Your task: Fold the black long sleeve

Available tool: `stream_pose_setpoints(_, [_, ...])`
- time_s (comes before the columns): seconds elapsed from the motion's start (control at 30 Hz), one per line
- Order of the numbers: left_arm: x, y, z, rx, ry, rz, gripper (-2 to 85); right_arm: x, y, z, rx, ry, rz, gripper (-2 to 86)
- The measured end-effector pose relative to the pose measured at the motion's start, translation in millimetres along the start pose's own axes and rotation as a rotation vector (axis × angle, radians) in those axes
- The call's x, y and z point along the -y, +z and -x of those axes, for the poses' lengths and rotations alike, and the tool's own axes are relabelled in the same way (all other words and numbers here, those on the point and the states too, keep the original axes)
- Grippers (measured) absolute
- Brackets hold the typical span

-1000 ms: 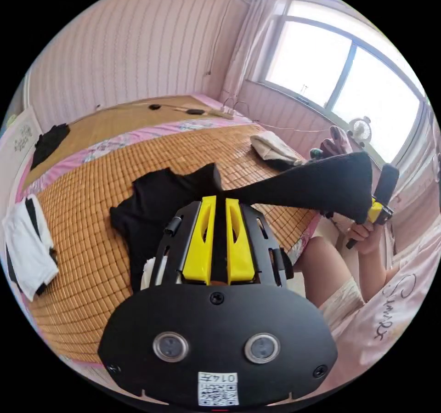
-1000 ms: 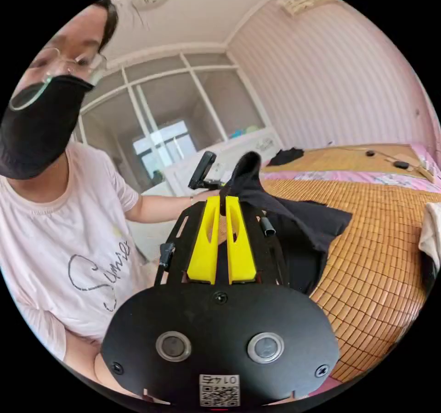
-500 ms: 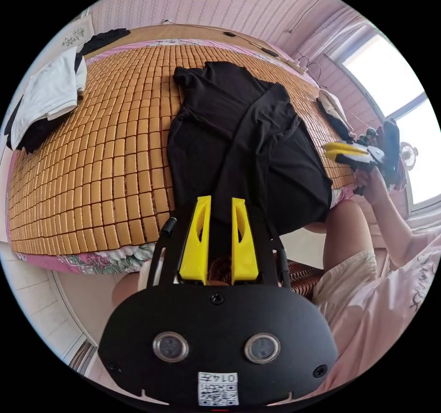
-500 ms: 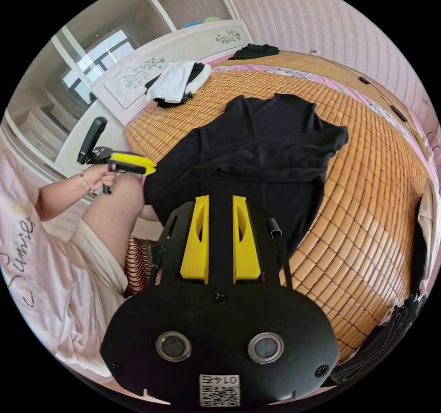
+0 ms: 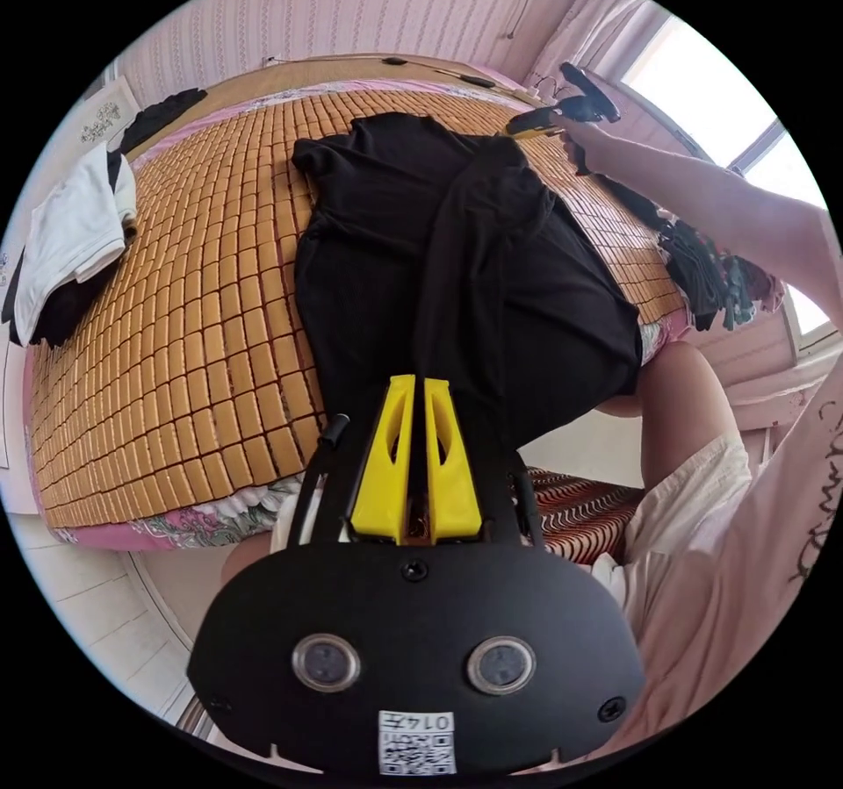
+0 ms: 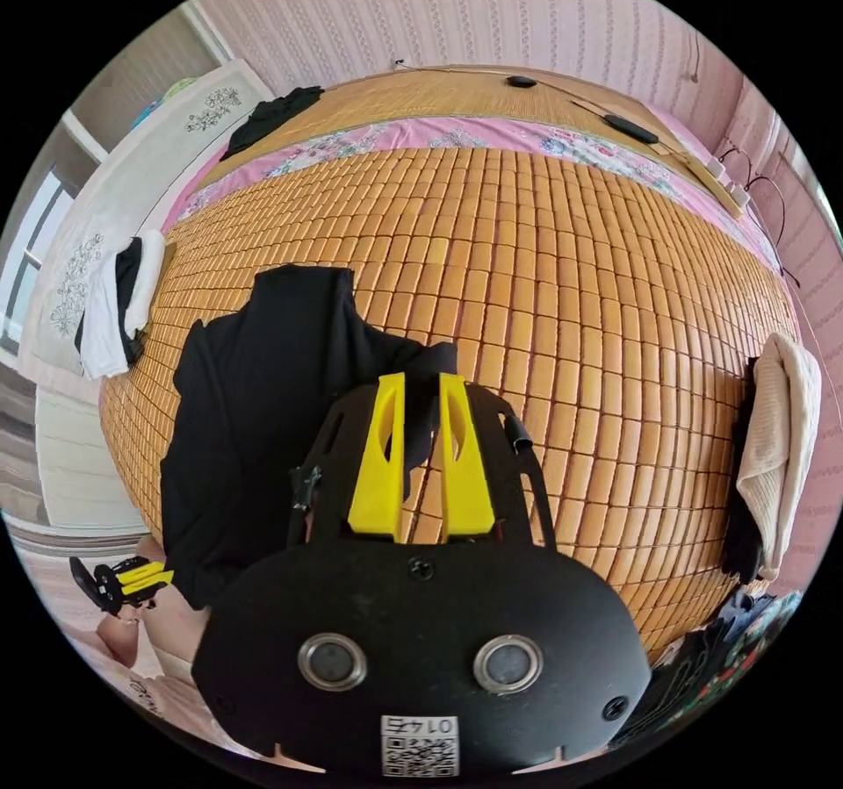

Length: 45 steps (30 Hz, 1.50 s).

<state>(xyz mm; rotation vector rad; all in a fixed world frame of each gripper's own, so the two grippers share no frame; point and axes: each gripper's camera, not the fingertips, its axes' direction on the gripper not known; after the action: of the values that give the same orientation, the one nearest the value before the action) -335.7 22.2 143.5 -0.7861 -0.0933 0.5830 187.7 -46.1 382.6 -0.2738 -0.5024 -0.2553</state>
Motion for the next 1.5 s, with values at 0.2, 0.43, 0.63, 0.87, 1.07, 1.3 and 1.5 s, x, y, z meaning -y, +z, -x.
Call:
stream_pose_setpoints(0.2, [-9,-29,29,-0.111,0.0,-0.055,-0.7,24,4,14,0.009,-0.051,-0.025,0.7])
stream_pose_setpoints(0.43, [-11,-19,94,-0.16,-0.149,0.002,1.0,57,14,50,-0.021,-0.188,-0.005,2.0])
stream_pose_setpoints(0.63, [-6,-23,118,-0.095,-0.229,0.012,4.3,56,10,69,-0.094,-0.256,-0.029,5.9])
stream_pose_setpoints(0.87, [15,-14,73,-0.114,0.012,0.103,4.6,-51,9,126,-0.04,-0.518,0.05,-0.4])
stream_pose_setpoints(1.07, [28,7,61,-0.018,0.085,0.227,4.4,-83,36,114,-0.124,-0.466,0.118,-1.0])
stream_pose_setpoints(1.3, [32,10,74,-0.051,0.068,0.295,3.7,-70,33,95,-0.135,-0.47,0.146,-0.9])
stream_pose_setpoints(1.5, [40,-29,100,-0.07,0.018,0.19,3.2,-48,3,51,-0.029,-0.389,0.028,0.3])
